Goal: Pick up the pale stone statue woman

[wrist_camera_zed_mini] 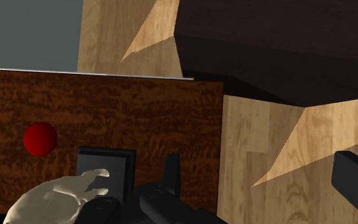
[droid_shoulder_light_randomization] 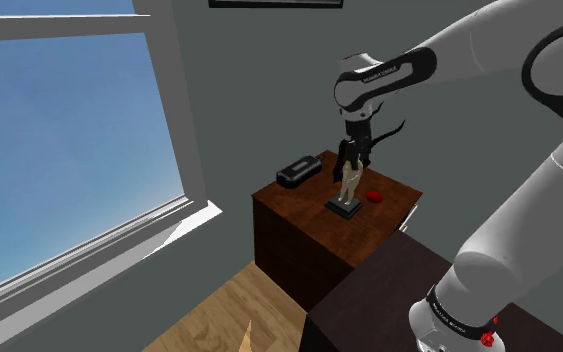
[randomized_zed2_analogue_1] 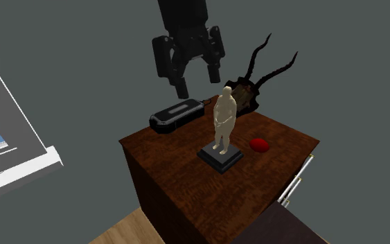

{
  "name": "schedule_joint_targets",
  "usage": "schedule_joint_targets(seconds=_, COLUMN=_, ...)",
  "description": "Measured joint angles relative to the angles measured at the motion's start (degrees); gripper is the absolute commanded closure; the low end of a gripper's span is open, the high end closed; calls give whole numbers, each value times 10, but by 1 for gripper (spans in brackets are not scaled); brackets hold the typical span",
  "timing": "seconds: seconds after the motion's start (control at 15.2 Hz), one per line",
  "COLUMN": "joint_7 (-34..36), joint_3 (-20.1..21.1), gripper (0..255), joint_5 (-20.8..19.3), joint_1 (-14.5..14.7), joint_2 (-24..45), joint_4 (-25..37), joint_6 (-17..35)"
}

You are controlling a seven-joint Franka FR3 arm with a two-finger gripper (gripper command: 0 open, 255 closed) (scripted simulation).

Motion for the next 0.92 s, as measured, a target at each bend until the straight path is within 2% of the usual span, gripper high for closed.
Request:
schedule_joint_targets(seconds=0.4, joint_7=-30, joint_3=-17, gripper=0, joint_5=-8, joint_1=-18, joint_2=132, joint_4=97, joint_6=29)
schedule_joint_targets(seconds=0.92, joint_7=-71, joint_3=-31, gripper=0, joint_5=-7, joint_1=-50, joint_2=317, joint_4=284, joint_6=24)
